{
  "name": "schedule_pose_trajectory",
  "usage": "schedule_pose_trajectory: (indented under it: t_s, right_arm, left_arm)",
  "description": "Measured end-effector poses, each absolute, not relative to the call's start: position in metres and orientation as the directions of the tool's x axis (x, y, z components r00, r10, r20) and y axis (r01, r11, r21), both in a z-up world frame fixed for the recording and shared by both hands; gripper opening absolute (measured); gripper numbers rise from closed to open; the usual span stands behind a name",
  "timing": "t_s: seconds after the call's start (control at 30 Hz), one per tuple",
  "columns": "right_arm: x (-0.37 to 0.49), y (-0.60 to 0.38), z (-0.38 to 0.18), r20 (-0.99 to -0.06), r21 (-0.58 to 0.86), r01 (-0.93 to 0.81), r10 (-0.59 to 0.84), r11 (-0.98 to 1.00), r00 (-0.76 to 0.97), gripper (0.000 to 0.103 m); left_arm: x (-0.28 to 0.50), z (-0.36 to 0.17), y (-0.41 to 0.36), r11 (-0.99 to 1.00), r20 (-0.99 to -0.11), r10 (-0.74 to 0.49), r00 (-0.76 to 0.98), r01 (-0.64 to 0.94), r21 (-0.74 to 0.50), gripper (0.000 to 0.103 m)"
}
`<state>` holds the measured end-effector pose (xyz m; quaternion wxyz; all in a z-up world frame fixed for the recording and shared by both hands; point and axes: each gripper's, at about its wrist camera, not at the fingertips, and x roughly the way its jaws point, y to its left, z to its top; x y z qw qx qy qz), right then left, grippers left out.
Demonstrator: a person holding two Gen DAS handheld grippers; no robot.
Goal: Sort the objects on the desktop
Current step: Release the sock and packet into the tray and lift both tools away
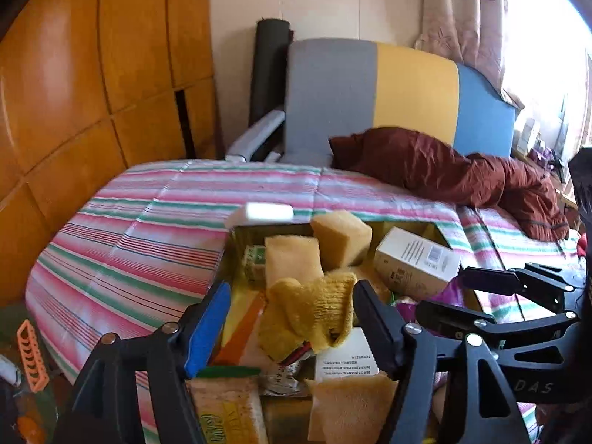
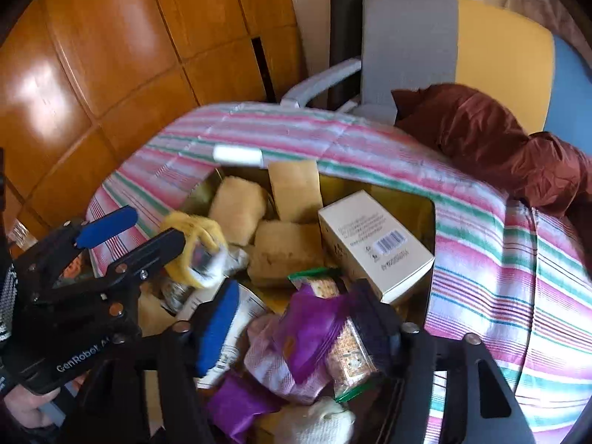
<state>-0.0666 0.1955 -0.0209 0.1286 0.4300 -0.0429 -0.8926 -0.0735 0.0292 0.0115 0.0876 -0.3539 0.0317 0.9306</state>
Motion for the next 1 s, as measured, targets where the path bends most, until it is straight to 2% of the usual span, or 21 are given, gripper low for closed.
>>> schedule_pose_trajectory:
  t_s: [0.2,0.23,0.47,0.63,0.7,0.87,1.0]
  right_arm:
    - [-0.05,0.192,-0.007,-0.728,0.162,0.184,-0.243,-0.969,-0.641,0.076]
    - [-0.047,0.192,-0.005,-0.725,0.151,0.181,-0.233,-0.972,-0.648,0.078]
    - [-0.016,0.19,-0.004,-0.708,0.14,0.177,-0.223,-0.974,-0.67,0.079]
    - [0.0,0.188,-0.009,-0.705,0.137,0.188,-0.229,-0.973,-0.671,0.08]
    - [0.006,0.187,-0.011,-0.704,0.13,0.192,-0.227,-0.973,-0.673,0.08]
    - [0.014,0.191,-0.014,-0.697,0.122,0.189,-0.22,-0.974,-0.683,0.08]
    - [0.019,0.2,-0.01,-0.683,0.127,0.163,-0.205,-0.978,-0.701,0.08]
  left_arm:
    - [-0.051,0.037,0.019,-0.988,-0.619,0.126,-0.775,-0.152,-0.012,0.072]
    - [-0.047,0.04,0.017,-0.989,-0.614,0.122,-0.78,-0.145,-0.012,0.075]
    - [-0.024,0.058,0.019,-0.999,-0.611,0.006,-0.792,-0.027,0.025,0.076]
    - [-0.007,0.062,0.017,-0.998,-0.567,-0.066,-0.821,0.055,0.036,0.077]
    - [-0.004,0.06,0.016,-0.998,-0.563,-0.058,-0.825,0.049,0.031,0.074]
    - [0.005,0.058,0.019,-0.997,-0.552,-0.074,-0.83,0.051,0.057,0.058]
    - [0.008,0.06,0.023,-0.997,-0.548,-0.069,-0.834,0.035,0.073,0.057]
